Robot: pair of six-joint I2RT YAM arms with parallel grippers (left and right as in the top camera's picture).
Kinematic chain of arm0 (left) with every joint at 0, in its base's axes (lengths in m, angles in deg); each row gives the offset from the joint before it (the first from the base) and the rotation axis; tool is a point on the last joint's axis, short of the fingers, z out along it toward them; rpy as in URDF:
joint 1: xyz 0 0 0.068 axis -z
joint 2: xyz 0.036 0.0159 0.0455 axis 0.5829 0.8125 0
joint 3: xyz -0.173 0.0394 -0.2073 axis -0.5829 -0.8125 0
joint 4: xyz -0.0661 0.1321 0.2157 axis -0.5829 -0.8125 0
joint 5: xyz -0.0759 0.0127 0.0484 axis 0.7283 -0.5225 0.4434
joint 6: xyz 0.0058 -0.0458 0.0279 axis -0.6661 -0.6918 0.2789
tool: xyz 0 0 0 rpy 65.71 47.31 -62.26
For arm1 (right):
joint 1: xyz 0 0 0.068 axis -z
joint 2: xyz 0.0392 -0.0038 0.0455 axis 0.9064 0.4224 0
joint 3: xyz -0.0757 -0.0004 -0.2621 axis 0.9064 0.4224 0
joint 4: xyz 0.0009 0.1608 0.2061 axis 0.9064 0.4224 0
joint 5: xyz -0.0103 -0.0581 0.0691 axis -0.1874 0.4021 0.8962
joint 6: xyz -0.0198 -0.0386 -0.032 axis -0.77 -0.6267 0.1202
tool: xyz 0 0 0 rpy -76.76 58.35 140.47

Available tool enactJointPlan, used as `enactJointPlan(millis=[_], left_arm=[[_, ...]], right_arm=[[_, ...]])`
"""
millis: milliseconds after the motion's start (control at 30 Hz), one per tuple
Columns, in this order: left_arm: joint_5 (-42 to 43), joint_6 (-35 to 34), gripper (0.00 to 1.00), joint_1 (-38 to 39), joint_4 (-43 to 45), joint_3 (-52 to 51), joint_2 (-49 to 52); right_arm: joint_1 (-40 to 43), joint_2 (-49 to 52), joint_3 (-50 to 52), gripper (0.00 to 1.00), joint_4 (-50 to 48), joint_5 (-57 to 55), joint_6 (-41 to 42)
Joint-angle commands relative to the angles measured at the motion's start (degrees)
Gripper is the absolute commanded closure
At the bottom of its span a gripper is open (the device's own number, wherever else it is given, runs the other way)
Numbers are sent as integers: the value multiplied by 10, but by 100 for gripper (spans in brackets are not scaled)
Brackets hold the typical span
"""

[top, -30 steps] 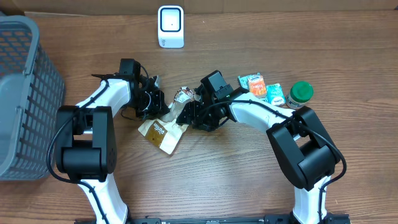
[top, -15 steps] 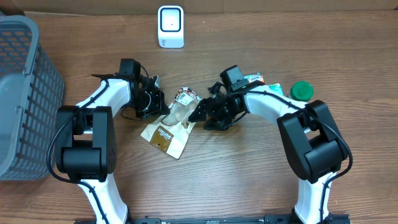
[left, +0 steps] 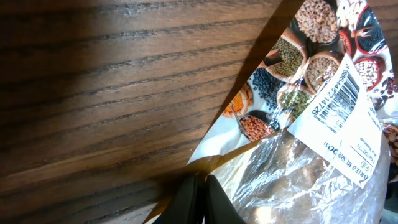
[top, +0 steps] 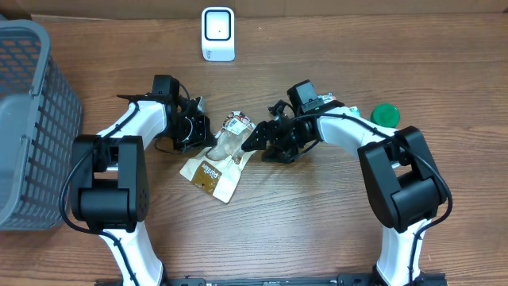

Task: Scan the item barcode

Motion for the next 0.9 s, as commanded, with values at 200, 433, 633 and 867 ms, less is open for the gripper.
enactJointPlan(millis=[200,433,633,867], left_arm=[[-40,-4,96,1,-7,-21,16],[-41,-4,96,1,-7,-21,16],[-41,-3,96,1,-7,-21,16],[-41,-3,96,1,-7,-21,16]], right_arm=[[-68,8,2,22,-44,-126,129],[-133,8,2,24,-52,-238,230],[-151,8,2,48,-51,-272,247],[-146,8,2,64,-43,-273,206]])
